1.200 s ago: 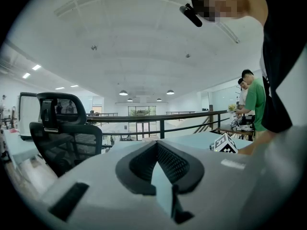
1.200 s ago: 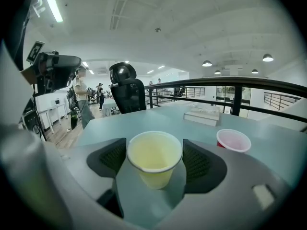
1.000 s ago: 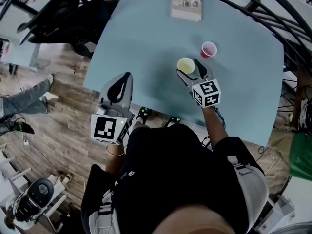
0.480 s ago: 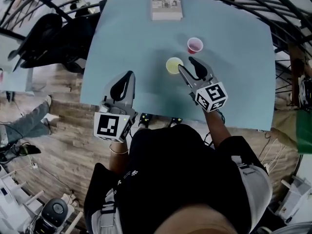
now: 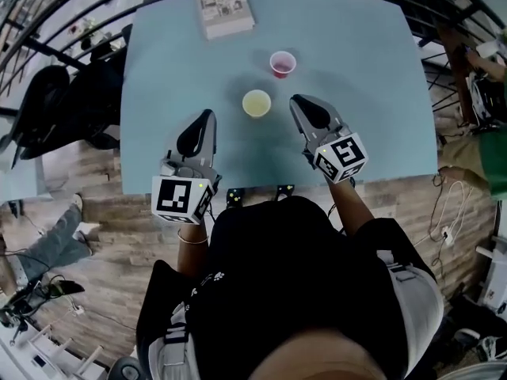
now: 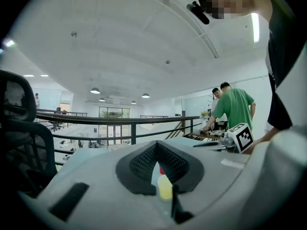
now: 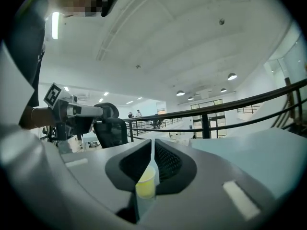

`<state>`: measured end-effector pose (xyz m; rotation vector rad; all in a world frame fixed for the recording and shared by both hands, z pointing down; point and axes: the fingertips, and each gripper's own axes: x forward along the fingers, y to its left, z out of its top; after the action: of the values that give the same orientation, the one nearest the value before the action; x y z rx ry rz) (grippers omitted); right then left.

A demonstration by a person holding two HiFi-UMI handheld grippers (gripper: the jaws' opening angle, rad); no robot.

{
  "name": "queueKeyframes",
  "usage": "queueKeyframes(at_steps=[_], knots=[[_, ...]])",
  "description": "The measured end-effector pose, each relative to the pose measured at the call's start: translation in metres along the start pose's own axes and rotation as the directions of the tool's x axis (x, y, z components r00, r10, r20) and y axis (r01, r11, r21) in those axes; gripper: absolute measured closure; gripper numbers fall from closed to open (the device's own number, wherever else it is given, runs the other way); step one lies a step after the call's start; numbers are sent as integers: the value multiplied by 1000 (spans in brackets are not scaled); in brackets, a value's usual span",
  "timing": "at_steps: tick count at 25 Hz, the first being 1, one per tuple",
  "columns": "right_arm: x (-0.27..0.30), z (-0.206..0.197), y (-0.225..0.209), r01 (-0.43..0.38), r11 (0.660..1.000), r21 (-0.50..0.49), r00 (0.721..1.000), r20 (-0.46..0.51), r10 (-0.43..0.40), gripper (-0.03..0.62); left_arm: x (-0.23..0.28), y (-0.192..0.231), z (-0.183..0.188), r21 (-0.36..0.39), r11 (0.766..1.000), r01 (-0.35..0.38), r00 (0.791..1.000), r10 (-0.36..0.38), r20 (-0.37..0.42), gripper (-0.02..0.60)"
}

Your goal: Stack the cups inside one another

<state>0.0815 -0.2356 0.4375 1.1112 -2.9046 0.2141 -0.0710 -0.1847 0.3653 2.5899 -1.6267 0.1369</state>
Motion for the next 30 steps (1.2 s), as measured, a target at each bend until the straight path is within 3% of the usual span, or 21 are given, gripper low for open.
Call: queueKeyframes(at_steps=[6,12,21,30], knots=[[-23,-4,-15,91,996,17,996,-1,-91,588,17,-10,-2,1,998,62,998,-62,-7,597],[-25,-7,-32,128,992,9,992,-4,-128,586,24,-16,-6,7,997,83,996,-83,-21,597],[9,-6,-61,104,994,-35,994,-25,-105,510,28,-9,-1,10,999,39,999,-39,-16,597],[48,-32,-83,73,995,-72,990,-111,-81,433,30,5,-3,-5,1000,-29,999,29,-24,597]])
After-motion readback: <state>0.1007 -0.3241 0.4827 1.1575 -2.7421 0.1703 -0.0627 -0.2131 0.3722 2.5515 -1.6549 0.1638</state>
